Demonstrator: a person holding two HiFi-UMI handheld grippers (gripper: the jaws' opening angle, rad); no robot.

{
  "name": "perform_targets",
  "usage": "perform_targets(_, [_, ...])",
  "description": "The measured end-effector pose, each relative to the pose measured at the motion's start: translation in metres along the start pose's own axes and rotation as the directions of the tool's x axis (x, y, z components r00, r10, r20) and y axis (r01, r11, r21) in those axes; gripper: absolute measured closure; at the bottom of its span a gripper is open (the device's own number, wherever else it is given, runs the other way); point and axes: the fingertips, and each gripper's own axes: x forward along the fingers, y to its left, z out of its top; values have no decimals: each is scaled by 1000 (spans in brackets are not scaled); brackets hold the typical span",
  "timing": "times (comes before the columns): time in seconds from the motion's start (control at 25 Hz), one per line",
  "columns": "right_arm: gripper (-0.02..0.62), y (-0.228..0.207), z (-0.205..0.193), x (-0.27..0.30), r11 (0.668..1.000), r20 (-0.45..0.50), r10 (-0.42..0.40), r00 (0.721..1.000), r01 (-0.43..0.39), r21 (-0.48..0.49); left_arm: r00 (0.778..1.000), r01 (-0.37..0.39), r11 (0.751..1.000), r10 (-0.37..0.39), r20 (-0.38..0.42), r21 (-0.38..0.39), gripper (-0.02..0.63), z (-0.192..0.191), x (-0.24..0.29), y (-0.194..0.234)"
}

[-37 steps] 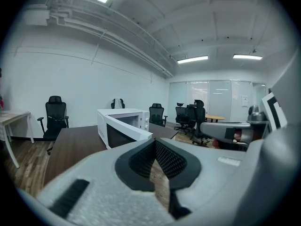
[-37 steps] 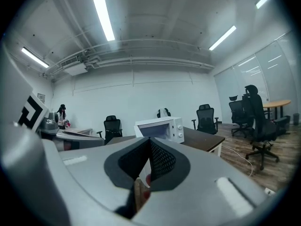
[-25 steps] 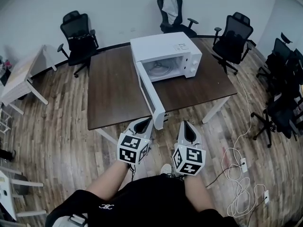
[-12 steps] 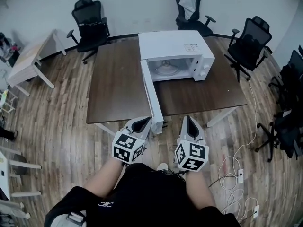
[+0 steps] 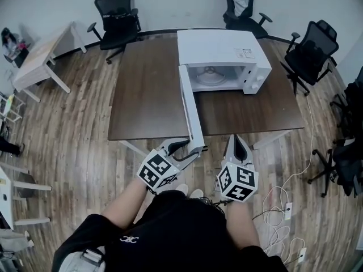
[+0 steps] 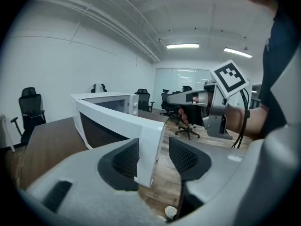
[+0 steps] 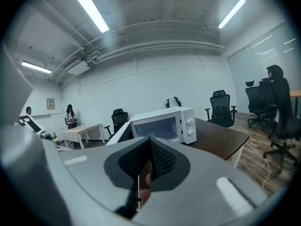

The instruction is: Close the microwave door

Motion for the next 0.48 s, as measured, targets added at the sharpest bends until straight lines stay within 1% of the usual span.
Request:
perform_targets(0.16, [588,-1,-6,4,1000,-15,-14,1000,15,3,999,-1,999,4,-48,50,405,-11,7,8])
perform_targets(0.4, [588,-8,-15,-1,999,-33,-48,998,49,18,997,-3,999,6,-70,49,408,-21,13,11])
perform_targets(0.48, [588,-11,-17,-2,998,-36,-60,998,61,22,997,0,999,4,-76,53,418,-21,16,12])
